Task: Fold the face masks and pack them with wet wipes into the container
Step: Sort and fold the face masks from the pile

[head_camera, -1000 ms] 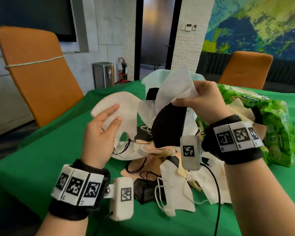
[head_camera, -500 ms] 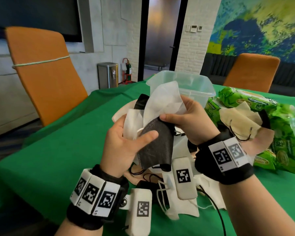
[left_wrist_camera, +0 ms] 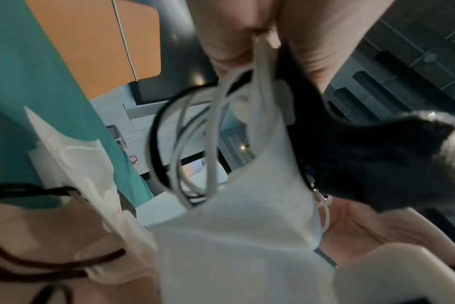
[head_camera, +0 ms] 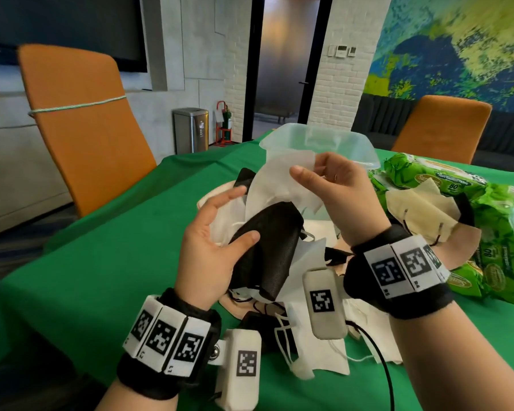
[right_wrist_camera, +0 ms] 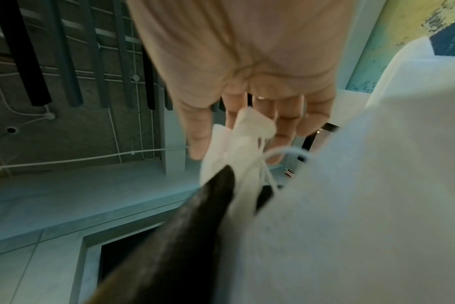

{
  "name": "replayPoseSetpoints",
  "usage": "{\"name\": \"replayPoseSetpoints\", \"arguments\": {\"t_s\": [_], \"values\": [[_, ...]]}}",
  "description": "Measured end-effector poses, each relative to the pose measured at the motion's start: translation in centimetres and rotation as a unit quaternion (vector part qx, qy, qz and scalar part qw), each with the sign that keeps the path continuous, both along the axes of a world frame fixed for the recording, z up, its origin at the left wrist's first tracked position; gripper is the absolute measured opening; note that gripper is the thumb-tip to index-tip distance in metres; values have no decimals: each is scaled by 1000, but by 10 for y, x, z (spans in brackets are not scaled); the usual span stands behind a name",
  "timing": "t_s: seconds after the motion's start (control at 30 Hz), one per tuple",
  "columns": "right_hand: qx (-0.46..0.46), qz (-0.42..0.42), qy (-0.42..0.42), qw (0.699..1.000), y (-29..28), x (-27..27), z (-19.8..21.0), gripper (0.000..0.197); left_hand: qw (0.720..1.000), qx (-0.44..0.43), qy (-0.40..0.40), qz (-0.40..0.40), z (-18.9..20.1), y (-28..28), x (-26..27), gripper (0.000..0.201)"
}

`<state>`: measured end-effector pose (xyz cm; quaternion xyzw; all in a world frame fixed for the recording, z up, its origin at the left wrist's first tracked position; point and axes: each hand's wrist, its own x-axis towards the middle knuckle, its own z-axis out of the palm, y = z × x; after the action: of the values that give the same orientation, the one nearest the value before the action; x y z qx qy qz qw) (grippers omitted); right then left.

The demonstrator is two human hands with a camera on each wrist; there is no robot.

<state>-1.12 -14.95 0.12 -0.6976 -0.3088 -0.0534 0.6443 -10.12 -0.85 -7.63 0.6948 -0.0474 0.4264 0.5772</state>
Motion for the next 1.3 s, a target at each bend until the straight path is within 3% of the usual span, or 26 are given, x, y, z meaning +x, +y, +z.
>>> {"name": "replayPoseSetpoints", "arguments": {"t_s": [0.17, 0.33, 0.63, 0.73, 0.83, 0.97, 1.17, 1.23, 1.3], "values": [[39, -18, -5, 999, -1, 8, 6, 7, 999, -12, 38, -19, -1, 0, -5, 43], [102, -97, -47, 989, -8, 15, 13, 20, 998, -41, 51, -12, -2, 4, -3, 40], [139, -178, -127, 966, -33, 20, 23, 21, 997, -37, 52, 45, -5, 12, 0, 33], [86, -165, -188, 964, -25, 7, 18, 22, 996, -47, 59, 56, -5, 10, 2, 35], [-42, -65, -253, 964, -4, -16, -2, 18, 994, -76, 67, 49, -4, 8, 5, 36], [-210, 60, -295, 930, 11, -33, -32, 13, 990, -122, 67, 22, -1, 6, 4, 29], [-276, 94, -320, 901, 15, -32, -49, 13, 972, -227, 47, -49, 3, 8, -2, 24], [-286, 99, -313, 900, 13, -34, -47, 23, 975, -210, 39, -54, 4, 7, -4, 23], [-265, 106, -275, 918, 12, -35, -43, 32, 985, -165, 43, -29, 3, 6, -4, 27]]}}
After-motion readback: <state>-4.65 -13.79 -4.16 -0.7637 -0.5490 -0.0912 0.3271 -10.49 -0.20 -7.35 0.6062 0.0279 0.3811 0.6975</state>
